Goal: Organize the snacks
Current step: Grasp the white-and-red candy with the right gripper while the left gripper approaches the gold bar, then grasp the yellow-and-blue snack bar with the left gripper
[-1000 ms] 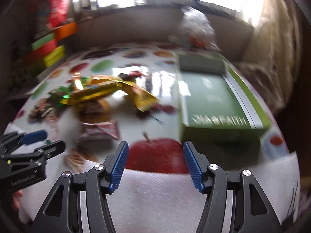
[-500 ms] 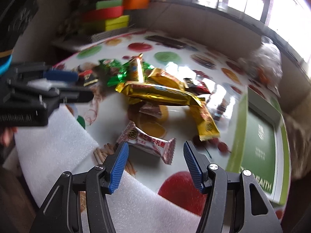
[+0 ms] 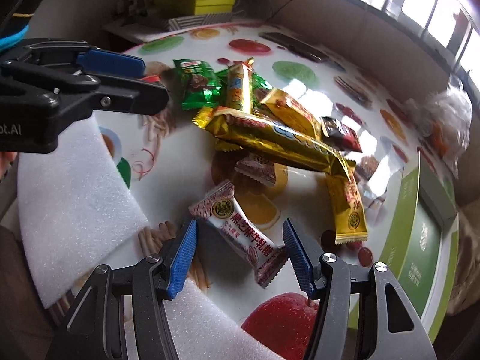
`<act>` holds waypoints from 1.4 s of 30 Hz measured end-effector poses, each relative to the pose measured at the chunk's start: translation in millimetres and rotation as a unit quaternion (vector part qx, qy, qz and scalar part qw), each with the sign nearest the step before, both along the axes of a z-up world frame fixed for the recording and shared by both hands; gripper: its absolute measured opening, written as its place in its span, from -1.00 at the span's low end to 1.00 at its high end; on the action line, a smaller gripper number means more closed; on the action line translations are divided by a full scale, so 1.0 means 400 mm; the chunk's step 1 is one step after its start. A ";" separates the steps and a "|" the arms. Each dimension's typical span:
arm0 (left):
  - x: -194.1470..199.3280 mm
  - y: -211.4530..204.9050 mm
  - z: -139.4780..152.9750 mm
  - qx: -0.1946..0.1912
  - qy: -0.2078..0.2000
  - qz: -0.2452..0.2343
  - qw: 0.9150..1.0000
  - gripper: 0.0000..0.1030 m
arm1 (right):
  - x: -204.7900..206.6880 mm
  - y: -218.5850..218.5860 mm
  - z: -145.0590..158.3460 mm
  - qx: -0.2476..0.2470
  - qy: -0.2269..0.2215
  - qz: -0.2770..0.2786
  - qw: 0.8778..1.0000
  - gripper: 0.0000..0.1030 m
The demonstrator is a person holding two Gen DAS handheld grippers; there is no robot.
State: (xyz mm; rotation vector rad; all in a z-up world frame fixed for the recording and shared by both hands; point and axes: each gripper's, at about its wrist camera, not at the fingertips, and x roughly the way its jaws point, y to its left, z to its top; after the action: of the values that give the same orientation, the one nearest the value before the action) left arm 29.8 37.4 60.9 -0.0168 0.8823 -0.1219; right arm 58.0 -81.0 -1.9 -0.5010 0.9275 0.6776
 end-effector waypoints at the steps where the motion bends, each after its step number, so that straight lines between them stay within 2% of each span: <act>1: 0.005 -0.001 0.003 -0.001 -0.001 -0.002 1.000 0.16 | 0.004 -0.003 -0.001 0.009 0.008 -0.007 1.000 0.00; 3: 0.014 -0.004 0.005 -0.001 0.000 -0.005 1.000 0.16 | 0.007 -0.013 -0.003 0.027 0.021 -0.021 0.999 -0.15; 8: 0.040 -0.023 0.010 0.007 -0.001 -0.023 1.000 0.16 | 0.007 -0.029 -0.002 0.045 0.020 -0.045 0.998 -0.58; 15: 0.080 -0.068 0.012 0.015 0.003 -0.066 0.998 0.16 | 0.004 -0.071 0.003 0.065 0.023 -0.093 0.993 -0.60; 24: 0.126 -0.143 -0.015 0.045 0.026 -0.110 0.993 0.16 | -0.015 -0.164 0.041 0.107 0.016 -0.189 0.976 -0.60; 26: 0.134 -0.158 -0.019 0.042 0.026 -0.125 0.991 0.16 | -0.021 -0.180 0.047 0.117 0.016 -0.207 0.971 -0.60; 29: 0.159 -0.172 -0.042 0.043 0.048 -0.126 0.990 0.16 | -0.028 -0.199 0.055 0.132 0.018 -0.226 0.965 -0.60; 35: 0.164 -0.190 -0.054 0.051 0.052 -0.122 0.990 0.16 | -0.037 -0.214 0.065 0.143 0.017 -0.237 0.961 -0.60; 39: 0.171 -0.196 -0.063 0.054 0.059 -0.115 0.990 -0.14 | -0.033 -0.216 0.066 0.148 0.018 -0.245 0.958 -0.60; 41: 0.174 -0.199 -0.067 0.054 0.063 -0.113 0.990 -0.18 | -0.032 -0.218 0.067 0.151 0.020 -0.246 0.957 -0.60; 42: 0.173 -0.199 -0.068 0.054 0.063 -0.112 0.990 -0.27 | -0.032 -0.218 0.067 0.151 0.020 -0.247 0.957 -0.60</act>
State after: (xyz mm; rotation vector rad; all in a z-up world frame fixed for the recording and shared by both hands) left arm 99.0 -42.3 33.8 0.1772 1.0152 -0.2850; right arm 45.1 -168.2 24.7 0.0239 0.9193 0.3610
